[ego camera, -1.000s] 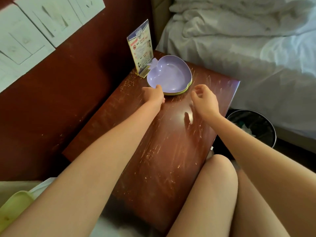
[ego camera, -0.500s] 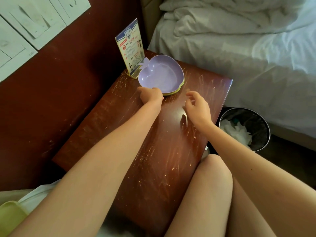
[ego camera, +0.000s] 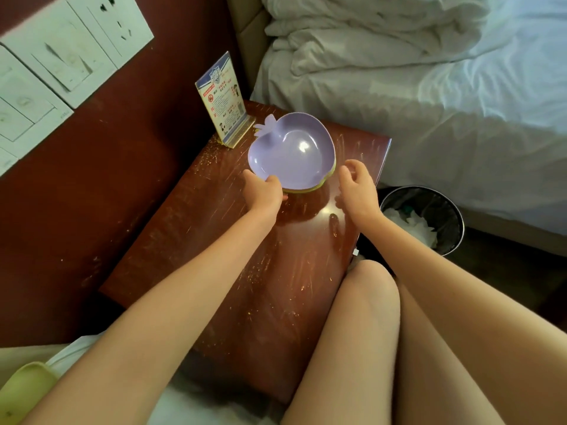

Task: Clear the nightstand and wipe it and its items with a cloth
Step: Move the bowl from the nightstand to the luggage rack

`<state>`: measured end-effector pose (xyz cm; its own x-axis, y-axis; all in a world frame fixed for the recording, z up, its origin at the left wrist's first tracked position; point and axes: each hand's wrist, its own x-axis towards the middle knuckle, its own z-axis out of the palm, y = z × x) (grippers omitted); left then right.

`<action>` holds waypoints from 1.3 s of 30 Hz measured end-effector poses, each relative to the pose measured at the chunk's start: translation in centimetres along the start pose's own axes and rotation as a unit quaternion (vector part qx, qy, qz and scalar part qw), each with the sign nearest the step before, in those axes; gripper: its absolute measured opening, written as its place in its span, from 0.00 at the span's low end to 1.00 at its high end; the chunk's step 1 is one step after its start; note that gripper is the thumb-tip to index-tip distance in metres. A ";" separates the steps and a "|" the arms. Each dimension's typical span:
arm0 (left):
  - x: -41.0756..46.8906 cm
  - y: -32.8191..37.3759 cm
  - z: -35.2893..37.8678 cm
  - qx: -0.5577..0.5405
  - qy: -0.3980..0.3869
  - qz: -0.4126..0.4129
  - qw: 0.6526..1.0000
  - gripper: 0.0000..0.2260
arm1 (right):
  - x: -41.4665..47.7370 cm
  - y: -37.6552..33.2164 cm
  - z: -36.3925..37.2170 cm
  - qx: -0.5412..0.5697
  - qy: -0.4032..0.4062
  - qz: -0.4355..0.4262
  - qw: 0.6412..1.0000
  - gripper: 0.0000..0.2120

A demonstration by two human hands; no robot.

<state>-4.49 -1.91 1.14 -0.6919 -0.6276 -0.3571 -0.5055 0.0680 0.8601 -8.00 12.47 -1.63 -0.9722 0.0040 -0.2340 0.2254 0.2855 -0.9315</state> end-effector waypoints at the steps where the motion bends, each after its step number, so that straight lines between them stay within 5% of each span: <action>1: -0.7 -0.1 0.0 0.015 -0.014 0.010 1.000 0.21 | -0.3 0.0 -0.6 0.012 0.004 0.003 1.000 0.22; 16: -10.1 0.6 4.5 0.121 -0.147 0.131 0.973 0.15 | -5.6 4.0 -10.0 0.059 0.082 -0.020 0.995 0.20; 39: -20.4 -0.9 16.4 0.154 -0.294 0.158 0.930 0.08 | -12.9 11.0 -25.4 0.057 0.206 -0.009 0.977 0.17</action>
<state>1.63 23.54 1.68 -0.9477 -0.0111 -0.3191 -0.2892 0.4536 0.8430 5.39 39.88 -1.83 -0.9134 0.3928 -0.1069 0.1907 0.1807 -0.9649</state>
